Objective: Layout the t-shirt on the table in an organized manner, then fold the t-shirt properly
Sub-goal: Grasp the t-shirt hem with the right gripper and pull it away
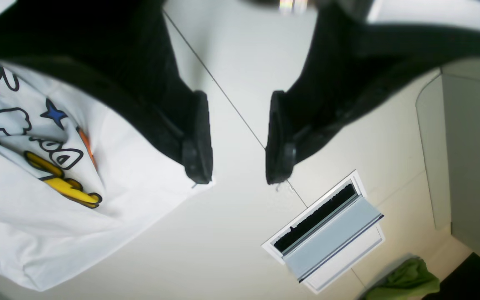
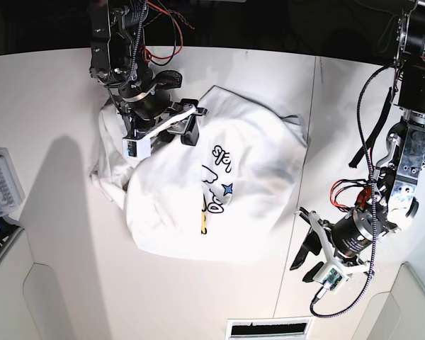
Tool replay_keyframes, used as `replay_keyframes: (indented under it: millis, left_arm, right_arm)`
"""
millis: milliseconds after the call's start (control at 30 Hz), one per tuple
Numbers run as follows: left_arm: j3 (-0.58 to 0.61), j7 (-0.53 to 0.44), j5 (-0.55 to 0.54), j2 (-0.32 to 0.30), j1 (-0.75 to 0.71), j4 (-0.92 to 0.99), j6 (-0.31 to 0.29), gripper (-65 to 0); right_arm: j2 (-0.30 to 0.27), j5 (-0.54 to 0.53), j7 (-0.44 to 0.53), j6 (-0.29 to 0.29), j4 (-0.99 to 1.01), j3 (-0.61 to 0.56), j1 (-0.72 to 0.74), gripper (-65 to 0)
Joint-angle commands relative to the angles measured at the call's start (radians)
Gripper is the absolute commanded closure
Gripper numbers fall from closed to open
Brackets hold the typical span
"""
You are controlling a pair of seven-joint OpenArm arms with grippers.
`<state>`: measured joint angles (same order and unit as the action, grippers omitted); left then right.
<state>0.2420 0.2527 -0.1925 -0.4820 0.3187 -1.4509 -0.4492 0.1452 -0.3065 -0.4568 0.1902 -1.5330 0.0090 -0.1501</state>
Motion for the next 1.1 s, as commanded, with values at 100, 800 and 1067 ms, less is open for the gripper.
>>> replay_keyframes:
  millis: [100,800,1067]
  left_arm:
    - [-0.008,-0.026,-0.008,-0.011,0.027,-0.015,0.008,-25.1]
    - [-0.008,-0.024,-0.005,-0.011,0.026,-0.015,0.008,-25.1]
    - [-0.008,-0.024,-0.005,-0.011,0.021,-0.015,0.008,-25.1]
  right_arm:
    - [0.006,-0.012,0.024,0.004,-0.008,-0.002,0.026,-28.6]
    - [0.005,0.146,0.027,0.053,-0.008,-0.003,0.331,0.0]
    - [-0.033,0.349,0.027,0.042,-0.007,-0.002,0.562,0.0]
